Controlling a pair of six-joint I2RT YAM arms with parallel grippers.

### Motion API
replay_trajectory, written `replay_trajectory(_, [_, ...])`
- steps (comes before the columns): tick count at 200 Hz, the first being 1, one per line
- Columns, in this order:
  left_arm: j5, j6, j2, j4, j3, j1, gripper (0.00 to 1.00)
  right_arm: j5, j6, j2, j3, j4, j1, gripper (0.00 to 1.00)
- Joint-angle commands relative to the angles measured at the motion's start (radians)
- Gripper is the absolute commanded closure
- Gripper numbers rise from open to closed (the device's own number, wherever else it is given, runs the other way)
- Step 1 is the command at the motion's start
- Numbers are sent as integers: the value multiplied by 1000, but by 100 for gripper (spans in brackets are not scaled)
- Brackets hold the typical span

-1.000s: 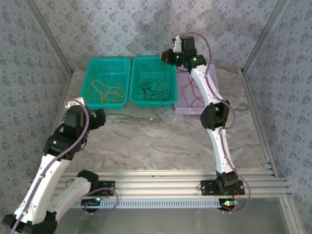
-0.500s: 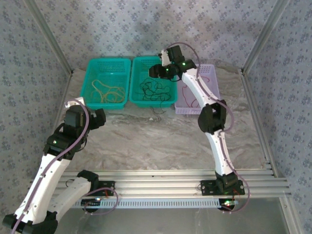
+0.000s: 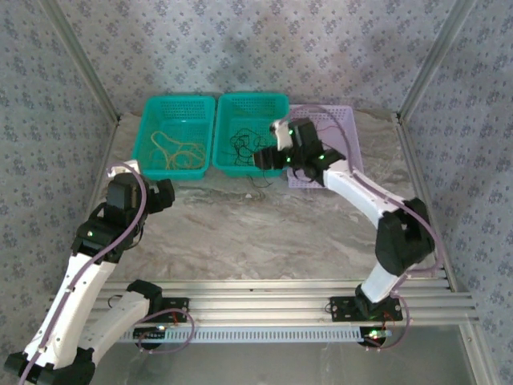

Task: Untangle the cables

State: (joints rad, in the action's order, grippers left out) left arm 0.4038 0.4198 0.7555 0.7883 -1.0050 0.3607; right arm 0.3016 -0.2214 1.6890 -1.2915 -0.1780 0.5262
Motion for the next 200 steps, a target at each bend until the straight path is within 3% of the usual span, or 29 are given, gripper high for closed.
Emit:
replay_trajectory(1, [-15,-9,4,-8,3,-5,0,-44,41,55,58,87,30,35])
replay_trajectory(74, [-10,-10,4,-6,5,-5,0,-265,143,192,25,125,76,36])
replay_trajectory(111, [-8,-13,4,-5,3,-5,0,-289,165,243,-22,101,83,53])
replay_trajectory(138, [-8,-13,3,-6,4,-5,0,-286,154,210,-28,72,94,89])
replay_trajectory(154, [-9,-14,4,-7,5,-5,0,-298,163,132,-17,74,115,100])
replay_trajectory(200, [-13,-16,11,-8,3,-5,0,-190,166,-15,-165,-52,118,100])
